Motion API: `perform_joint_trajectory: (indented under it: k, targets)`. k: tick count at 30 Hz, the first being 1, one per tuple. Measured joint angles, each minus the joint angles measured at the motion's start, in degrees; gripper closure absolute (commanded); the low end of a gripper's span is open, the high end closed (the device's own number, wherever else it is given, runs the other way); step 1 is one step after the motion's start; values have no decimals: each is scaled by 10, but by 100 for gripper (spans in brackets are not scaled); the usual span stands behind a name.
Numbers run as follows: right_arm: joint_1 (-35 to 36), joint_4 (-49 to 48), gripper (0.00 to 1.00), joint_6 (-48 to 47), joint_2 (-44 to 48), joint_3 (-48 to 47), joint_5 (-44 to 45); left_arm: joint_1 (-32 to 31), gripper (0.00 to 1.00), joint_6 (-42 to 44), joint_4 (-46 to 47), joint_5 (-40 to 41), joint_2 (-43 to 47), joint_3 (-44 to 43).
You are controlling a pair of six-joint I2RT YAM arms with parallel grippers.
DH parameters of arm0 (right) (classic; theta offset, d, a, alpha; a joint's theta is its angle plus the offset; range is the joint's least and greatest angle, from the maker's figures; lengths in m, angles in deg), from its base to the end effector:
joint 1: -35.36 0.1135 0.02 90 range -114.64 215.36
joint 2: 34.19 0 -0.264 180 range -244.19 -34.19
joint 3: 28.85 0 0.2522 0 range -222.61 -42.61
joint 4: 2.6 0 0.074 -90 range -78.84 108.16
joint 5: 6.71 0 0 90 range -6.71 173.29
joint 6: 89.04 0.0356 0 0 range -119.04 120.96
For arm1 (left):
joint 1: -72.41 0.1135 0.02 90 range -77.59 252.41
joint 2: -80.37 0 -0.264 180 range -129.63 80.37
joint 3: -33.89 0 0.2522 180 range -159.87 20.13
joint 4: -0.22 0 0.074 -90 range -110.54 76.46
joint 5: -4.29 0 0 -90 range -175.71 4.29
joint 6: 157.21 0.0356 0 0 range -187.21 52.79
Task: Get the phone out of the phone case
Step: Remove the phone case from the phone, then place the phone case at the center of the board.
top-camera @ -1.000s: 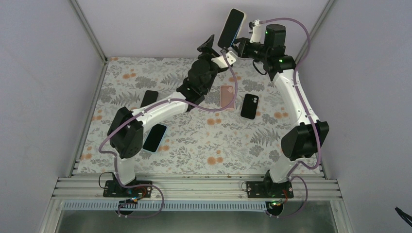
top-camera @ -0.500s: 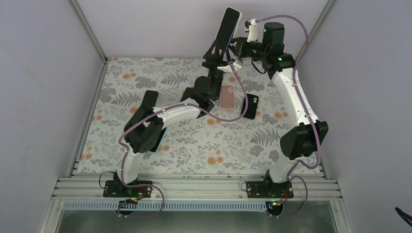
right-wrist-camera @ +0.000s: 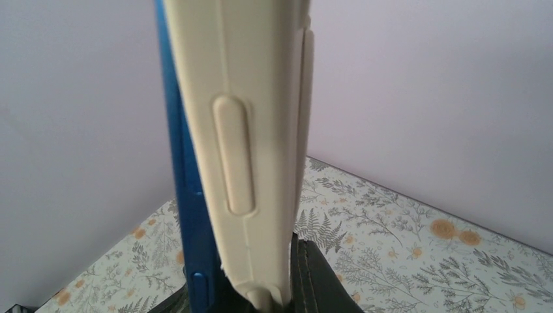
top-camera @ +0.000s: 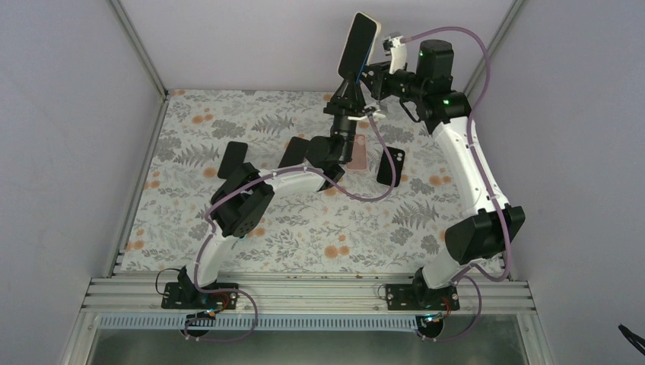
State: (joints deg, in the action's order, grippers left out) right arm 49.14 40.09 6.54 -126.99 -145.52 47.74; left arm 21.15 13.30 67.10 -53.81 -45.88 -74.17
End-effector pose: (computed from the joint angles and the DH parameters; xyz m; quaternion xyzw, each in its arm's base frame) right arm 0.3457 0.1061 0.4460 -0.2326 0.7597 0.3379 0.5046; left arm 0.3179 -0.3661 0.3260 0.2045 0.3733 0.3210 0.8461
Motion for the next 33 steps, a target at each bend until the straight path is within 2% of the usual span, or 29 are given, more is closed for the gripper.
perform_joint_trajectory:
  k: [6, 14, 21, 28, 33]
  targets:
    - [1, -8, 97, 4, 1, 2, -7, 0, 97, 1, 9, 0, 0, 0]
    - [10, -5, 97, 6, 1, 7, 18, 2, 98, -16, 7, 1, 18, 33]
    - [27, 12, 97, 17, 1, 14, 98, 6, 98, -92, -92, -5, 101, 122]
    - [7, 36, 97, -24, -7, 18, 261, 10, 98, -157, -252, -10, 229, 180]
    - [6, 58, 97, -39, -8, 43, 311, 14, 98, -172, -259, -3, 269, 224]
